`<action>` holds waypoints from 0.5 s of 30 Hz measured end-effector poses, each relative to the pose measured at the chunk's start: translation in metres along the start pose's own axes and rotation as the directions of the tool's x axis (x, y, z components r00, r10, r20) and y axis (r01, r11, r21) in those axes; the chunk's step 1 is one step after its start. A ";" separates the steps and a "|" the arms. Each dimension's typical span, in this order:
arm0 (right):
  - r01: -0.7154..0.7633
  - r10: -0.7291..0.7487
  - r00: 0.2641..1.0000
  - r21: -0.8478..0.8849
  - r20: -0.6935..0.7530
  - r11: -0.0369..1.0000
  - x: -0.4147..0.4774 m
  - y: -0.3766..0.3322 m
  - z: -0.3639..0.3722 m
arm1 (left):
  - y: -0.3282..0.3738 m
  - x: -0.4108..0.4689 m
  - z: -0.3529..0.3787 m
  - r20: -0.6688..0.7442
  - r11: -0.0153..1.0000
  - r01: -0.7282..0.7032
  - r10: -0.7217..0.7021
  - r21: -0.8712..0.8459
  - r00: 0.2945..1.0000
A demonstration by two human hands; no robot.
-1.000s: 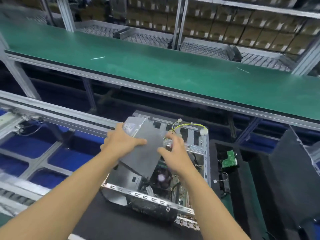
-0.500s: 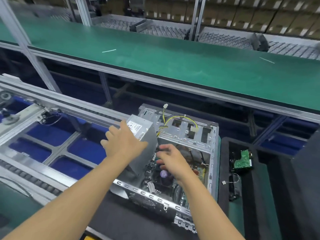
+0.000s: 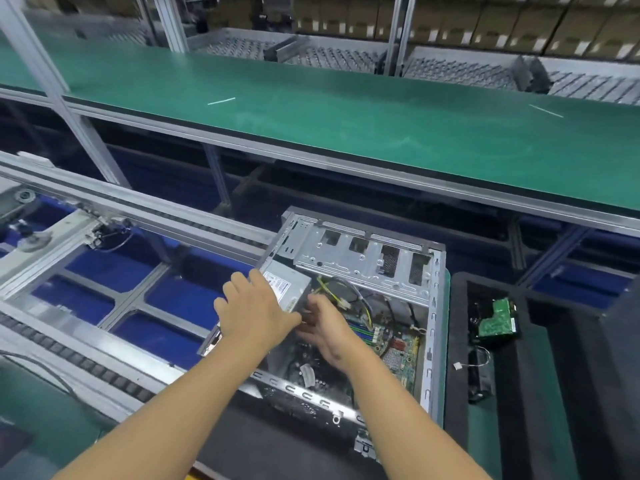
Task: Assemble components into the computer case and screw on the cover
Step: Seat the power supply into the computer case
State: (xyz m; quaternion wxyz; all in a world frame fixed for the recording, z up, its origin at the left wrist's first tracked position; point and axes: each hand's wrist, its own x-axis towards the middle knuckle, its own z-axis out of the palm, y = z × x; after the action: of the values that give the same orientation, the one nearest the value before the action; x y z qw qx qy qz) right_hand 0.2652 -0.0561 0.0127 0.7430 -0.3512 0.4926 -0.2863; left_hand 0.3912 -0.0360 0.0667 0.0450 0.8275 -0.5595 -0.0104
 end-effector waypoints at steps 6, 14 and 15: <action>-0.002 0.001 0.999 -0.035 -0.042 0.999 0.006 -0.010 -0.014 | -0.009 0.005 0.019 -0.037 1.000 -0.006 0.006 -0.015 0.999; -0.004 0.001 0.998 -0.053 -0.067 0.999 0.012 -0.007 -0.018 | -0.006 0.011 0.028 -0.059 0.993 -0.056 0.062 0.100 0.996; -0.004 0.001 0.998 -0.055 -0.064 0.998 0.013 -0.007 -0.018 | -0.006 0.011 0.029 -0.056 0.993 -0.056 0.062 0.104 0.996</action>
State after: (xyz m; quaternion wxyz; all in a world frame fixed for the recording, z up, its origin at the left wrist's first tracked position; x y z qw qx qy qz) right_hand 0.2521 -0.0744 0.0071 0.7172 -0.3614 0.5244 -0.2828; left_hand 0.3989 -0.0456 0.0375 0.0194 0.8118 -0.5819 0.0443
